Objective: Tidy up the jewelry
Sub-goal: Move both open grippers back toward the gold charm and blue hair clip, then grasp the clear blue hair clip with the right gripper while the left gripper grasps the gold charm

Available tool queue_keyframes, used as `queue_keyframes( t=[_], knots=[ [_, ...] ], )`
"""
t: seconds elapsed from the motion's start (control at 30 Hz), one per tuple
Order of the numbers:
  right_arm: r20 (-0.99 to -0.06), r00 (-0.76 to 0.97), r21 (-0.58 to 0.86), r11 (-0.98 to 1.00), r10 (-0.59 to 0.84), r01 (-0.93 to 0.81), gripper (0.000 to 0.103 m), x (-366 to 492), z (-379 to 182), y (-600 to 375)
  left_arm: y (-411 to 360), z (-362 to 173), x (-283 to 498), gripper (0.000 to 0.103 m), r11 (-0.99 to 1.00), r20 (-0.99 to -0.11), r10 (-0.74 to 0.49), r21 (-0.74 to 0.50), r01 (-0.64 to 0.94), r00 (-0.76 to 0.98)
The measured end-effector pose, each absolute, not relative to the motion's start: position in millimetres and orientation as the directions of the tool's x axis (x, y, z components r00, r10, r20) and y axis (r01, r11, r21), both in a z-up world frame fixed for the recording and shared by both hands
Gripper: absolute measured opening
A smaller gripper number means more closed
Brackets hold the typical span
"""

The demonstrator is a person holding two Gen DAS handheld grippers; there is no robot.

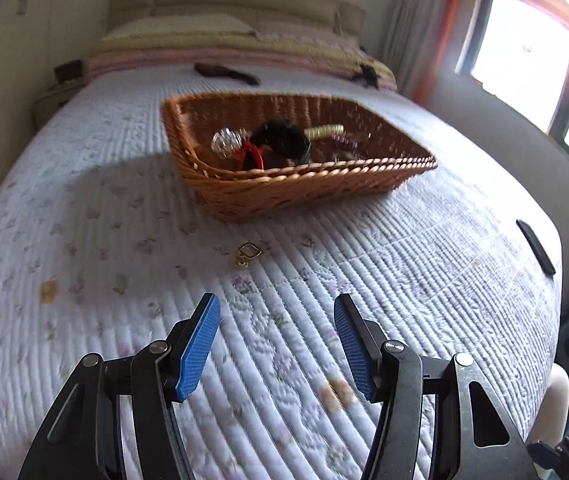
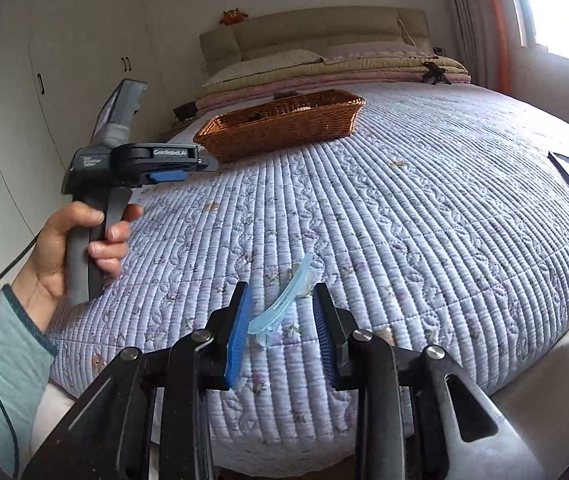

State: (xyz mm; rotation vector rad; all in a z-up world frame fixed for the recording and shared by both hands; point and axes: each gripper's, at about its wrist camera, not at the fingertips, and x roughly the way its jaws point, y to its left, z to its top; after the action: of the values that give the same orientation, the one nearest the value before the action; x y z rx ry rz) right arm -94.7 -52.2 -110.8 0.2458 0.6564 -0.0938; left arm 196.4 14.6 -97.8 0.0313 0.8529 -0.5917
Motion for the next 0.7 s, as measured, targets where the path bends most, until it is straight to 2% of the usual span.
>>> queue_keyframes(
  t=[0.17,0.23,0.3,0.37,0.4,0.43,0.7],
  knots=[
    [-0.612,0.79,0.175,0.966,-0.045,0.19,0.034,-88,-113,-51,21,-106,206,0.06,0.913,-0.749,-0.386,-0.226,0.339,0.539],
    [-0.617,0.785,0.168,0.968,-0.043,0.185,0.034,-85,-116,-49,20,-108,209,0.059,0.904,-0.739,-0.419,-0.285,0.319,0.528],
    [-0.627,0.778,0.17,0.967,-0.042,0.19,0.034,-86,-123,-49,12,-110,212,0.059,0.903,-0.74,-0.419,-0.277,0.329,0.526],
    [-0.636,0.77,0.183,0.963,-0.037,0.198,0.034,-86,-127,-52,5,-110,217,0.05,0.898,-0.746,-0.422,-0.266,0.35,0.515],
    [-0.638,0.769,0.188,0.961,-0.039,0.205,0.034,-87,-129,-53,3,-112,221,0.041,0.889,-0.75,-0.435,-0.273,0.367,0.498],
    [-0.636,0.77,0.189,0.958,-0.046,0.214,0.034,-87,-130,-55,1,-113,224,0.037,0.885,-0.752,-0.441,-0.275,0.374,0.49],
    [-0.625,0.78,0.187,0.961,-0.043,0.202,0.034,-80,-132,-52,-12,-120,241,0.03,0.886,-0.758,-0.428,-0.246,0.392,0.493]
  ],
)
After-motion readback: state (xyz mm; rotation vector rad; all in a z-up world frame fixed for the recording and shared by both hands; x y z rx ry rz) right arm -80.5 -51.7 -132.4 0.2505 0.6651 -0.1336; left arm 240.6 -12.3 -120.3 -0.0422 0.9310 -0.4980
